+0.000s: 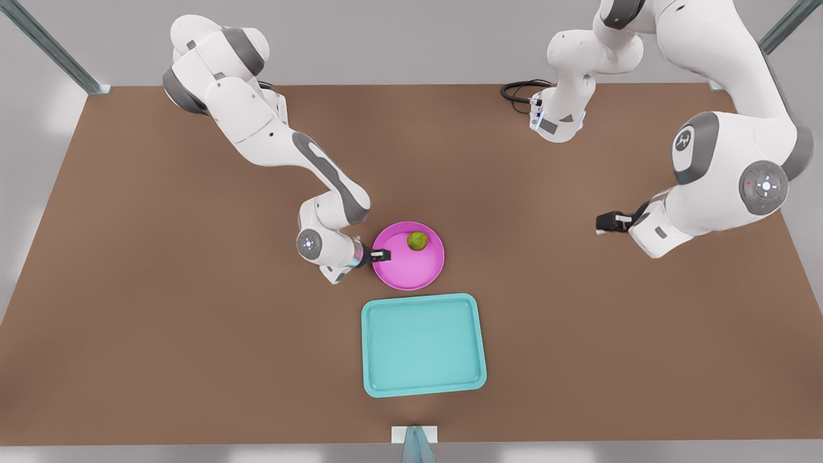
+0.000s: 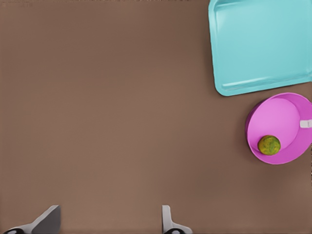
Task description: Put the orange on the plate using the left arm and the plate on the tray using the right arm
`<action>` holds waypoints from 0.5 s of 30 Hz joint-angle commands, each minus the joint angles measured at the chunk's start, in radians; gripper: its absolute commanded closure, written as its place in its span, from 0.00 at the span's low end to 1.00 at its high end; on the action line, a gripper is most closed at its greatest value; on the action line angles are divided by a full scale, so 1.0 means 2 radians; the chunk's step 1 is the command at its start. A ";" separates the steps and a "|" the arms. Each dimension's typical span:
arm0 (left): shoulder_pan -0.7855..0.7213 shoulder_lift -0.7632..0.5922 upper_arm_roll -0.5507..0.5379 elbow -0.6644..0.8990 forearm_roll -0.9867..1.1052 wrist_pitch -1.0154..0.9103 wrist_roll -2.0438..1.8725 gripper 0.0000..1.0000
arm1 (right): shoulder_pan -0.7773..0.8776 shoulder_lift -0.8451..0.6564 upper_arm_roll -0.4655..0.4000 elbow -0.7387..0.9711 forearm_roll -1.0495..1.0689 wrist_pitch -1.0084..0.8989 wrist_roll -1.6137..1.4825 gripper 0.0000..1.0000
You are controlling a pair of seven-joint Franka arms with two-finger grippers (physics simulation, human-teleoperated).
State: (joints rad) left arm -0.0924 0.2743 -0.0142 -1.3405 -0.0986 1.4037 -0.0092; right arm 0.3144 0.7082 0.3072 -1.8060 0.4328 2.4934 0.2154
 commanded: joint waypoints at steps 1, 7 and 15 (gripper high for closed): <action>0.000 -0.006 -0.001 0.001 0.001 -0.022 0.015 0.00 | 0.000 -0.001 0.001 -0.001 -0.002 0.016 -0.003 0.29; 0.000 -0.001 0.000 -0.001 0.001 -0.024 0.018 0.00 | 0.000 0.004 0.005 -0.005 -0.002 0.019 -0.013 0.40; 0.000 -0.001 0.000 0.000 0.000 -0.025 0.016 0.00 | 0.000 0.001 0.011 -0.001 -0.002 0.011 -0.012 0.79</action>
State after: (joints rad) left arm -0.0921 0.2739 -0.0137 -1.3413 -0.0985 1.3589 0.0098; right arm 0.3134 0.7125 0.3282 -1.8094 0.4344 2.5210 0.1976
